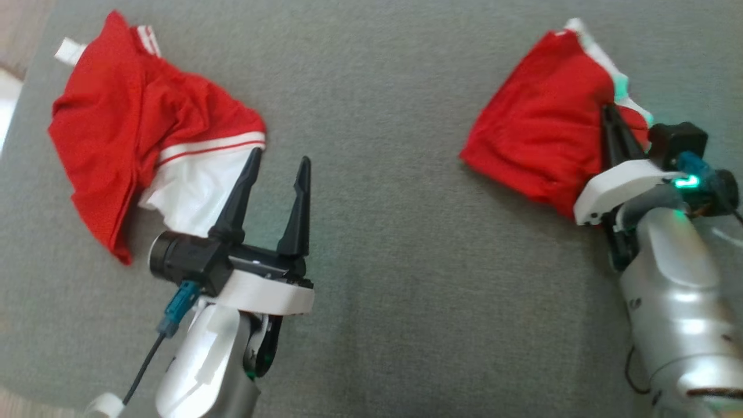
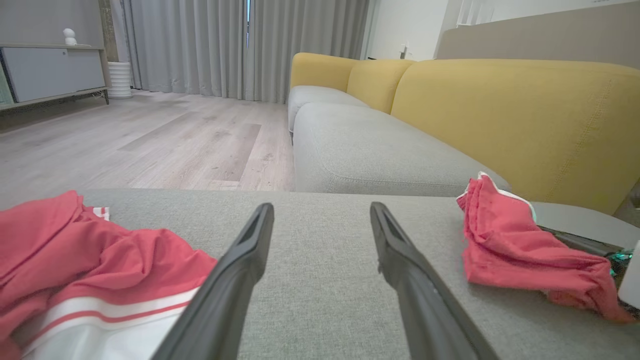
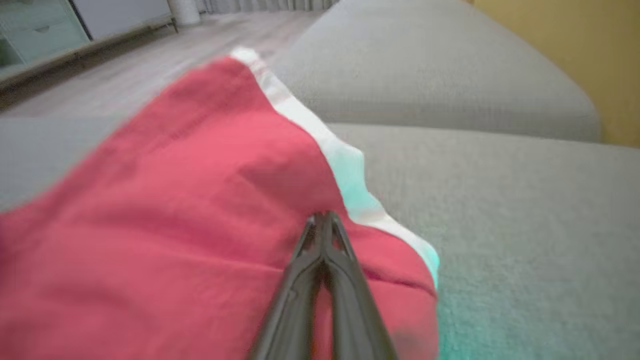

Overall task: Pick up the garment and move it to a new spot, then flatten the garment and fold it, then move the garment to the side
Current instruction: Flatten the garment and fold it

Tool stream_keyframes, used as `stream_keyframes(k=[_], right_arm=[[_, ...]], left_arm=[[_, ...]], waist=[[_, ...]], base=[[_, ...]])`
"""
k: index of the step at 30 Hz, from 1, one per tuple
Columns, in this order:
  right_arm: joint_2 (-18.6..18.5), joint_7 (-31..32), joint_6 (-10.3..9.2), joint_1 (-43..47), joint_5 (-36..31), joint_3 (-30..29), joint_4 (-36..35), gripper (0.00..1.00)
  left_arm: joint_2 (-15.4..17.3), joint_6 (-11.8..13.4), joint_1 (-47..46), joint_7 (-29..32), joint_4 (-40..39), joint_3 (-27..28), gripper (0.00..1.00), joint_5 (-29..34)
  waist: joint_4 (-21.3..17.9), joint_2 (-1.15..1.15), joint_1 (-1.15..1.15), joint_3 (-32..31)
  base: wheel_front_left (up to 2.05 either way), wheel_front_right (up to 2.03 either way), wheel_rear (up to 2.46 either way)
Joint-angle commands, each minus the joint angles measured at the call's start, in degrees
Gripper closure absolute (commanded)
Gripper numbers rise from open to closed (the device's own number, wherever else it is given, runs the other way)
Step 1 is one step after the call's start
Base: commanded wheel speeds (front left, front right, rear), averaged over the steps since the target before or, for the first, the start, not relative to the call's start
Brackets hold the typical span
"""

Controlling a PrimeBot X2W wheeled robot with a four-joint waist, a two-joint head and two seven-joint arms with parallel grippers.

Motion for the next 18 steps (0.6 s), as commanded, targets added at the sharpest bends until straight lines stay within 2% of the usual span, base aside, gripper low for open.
stream_keyframes(k=[1, 6, 11, 15, 18], right_arm=[[0.2, -0.3, 0.37, -1.8, -1.1, 0.1, 0.5, 1.00], [0.4, -0.5, 0.37, -4.1, -4.1, -2.5, 4.0, 1.00], [1.3, -0.6, 0.37, -4.8, -3.0, -0.8, -0.7, 1.00], [1.4, -0.6, 0.37, -4.3, 2.2, 5.7, -4.2, 1.00], [1.4, -0.6, 0.37, -4.2, 4.1, 8.8, -4.3, 1.00]], left_arm=[[0.3, 0.3, -1.8, -0.3, -2.0, 1.4, 0.00, -0.7], [0.3, 0.6, -1.7, -0.3, -1.7, 0.9, 0.00, -0.9], [0.3, 0.9, -1.3, -0.3, -1.3, 0.8, 0.00, -1.3], [0.3, 0.9, -1.1, -0.3, -1.4, 0.0, 0.00, -1.7], [0.3, 1.0, -1.2, -0.3, -1.5, -0.7, 0.00, -2.1]], waist=[[1.1, 0.00, -0.01, 1.0], [1.1, 0.00, -0.01, 0.1], [0.7, 0.00, -0.01, -0.9], [1.1, 0.00, -0.01, -1.3], [1.8, 0.00, -0.01, -1.1]], base=[[0.00, 0.00, 0.00], [0.00, 0.00, 0.00], [0.00, 0.00, 0.00], [0.00, 0.00, 0.00], [0.00, 0.00, 0.00]])
